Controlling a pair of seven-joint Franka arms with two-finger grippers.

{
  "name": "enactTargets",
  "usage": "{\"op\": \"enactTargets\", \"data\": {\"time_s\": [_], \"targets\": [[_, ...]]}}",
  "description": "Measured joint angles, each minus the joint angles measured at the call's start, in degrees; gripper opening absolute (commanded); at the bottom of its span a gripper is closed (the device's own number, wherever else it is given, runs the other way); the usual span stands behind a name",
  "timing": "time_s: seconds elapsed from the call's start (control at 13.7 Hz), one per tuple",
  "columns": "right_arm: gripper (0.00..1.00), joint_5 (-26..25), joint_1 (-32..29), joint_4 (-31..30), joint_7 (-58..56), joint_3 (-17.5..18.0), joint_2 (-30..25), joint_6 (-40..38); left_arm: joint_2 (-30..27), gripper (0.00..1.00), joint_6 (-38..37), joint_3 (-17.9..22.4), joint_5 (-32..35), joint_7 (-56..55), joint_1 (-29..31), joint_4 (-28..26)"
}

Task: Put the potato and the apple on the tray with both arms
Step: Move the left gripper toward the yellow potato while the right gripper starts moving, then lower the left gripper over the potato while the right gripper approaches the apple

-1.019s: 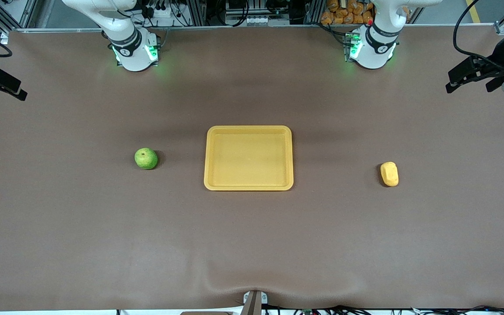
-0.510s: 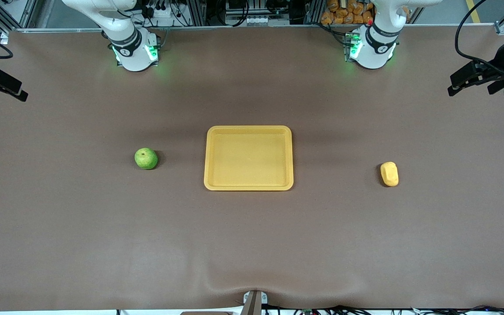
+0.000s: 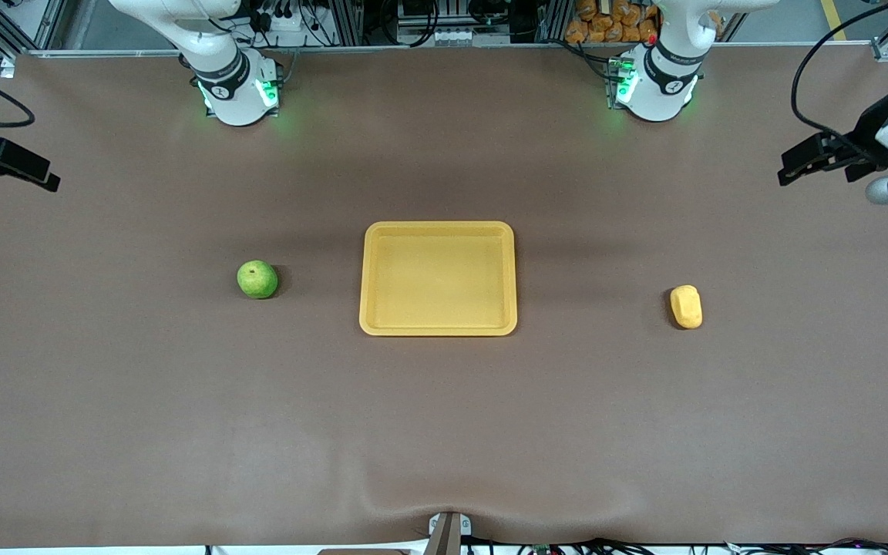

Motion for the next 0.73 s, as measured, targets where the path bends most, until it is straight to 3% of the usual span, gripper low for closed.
{"op": "enactTargets", "data": {"time_s": [0.73], "targets": [[1.0, -0.2, -0.14, -0.14, 0.0, -0.28, 6.85, -0.09, 1.52, 1.0, 24.74, -0.01, 3.79, 0.0, 0.01, -16.96]]}}
